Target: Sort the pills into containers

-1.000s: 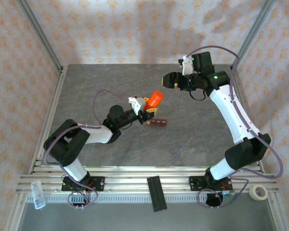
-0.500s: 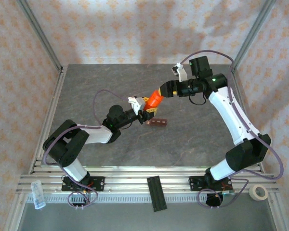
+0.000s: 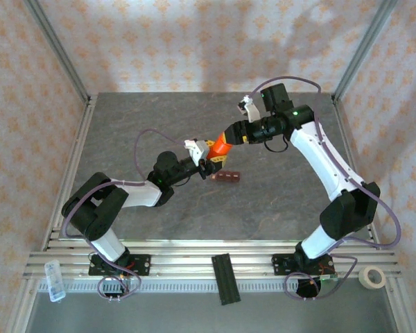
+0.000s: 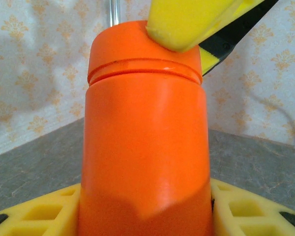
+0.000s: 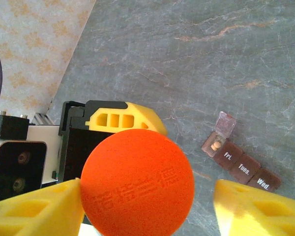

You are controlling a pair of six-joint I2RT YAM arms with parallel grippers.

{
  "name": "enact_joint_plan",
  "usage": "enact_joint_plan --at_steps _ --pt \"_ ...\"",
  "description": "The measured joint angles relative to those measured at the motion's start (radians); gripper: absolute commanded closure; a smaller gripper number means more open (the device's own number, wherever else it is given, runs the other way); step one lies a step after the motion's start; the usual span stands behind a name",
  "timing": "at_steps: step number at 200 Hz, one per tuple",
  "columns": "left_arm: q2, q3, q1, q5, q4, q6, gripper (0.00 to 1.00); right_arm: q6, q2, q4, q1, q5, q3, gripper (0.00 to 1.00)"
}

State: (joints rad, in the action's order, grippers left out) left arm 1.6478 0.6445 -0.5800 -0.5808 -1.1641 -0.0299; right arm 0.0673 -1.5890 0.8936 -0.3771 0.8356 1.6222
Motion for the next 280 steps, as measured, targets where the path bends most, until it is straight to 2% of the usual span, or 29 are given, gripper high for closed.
enact_joint_plan --at_steps 47,91,142,173,204,221,280 --pt "0.000 0.000 0.002 -0.008 0.006 0.005 1.00 -0.020 0.000 -0.005 -0.004 0.007 0.000 0.55" --pt "0.000 0.000 0.011 -0.006 0.029 0.007 1.00 -0.084 -0.001 -0.073 -0.004 0.013 -0.047 0.59" --pt "0.001 -0.006 0.017 -0.005 0.084 0.011 1.00 -0.298 0.048 -0.219 -0.027 -0.064 -0.176 0.59" --pt "0.001 -0.007 0.017 -0.005 0.084 0.011 1.00 -0.404 0.087 -0.283 -0.042 -0.112 -0.228 0.52" --pt "0.001 -0.006 0.013 -0.006 0.074 0.011 1.00 -0.428 0.088 -0.283 -0.052 -0.132 -0.226 0.30" --pt "0.001 -0.006 0.008 -0.007 0.049 0.011 1.00 -0.427 0.088 -0.264 -0.052 -0.146 -0.215 0.23" --pt "0.001 -0.006 0.005 -0.006 0.021 0.003 1.00 -0.340 0.089 -0.176 -0.029 -0.171 -0.092 0.20"
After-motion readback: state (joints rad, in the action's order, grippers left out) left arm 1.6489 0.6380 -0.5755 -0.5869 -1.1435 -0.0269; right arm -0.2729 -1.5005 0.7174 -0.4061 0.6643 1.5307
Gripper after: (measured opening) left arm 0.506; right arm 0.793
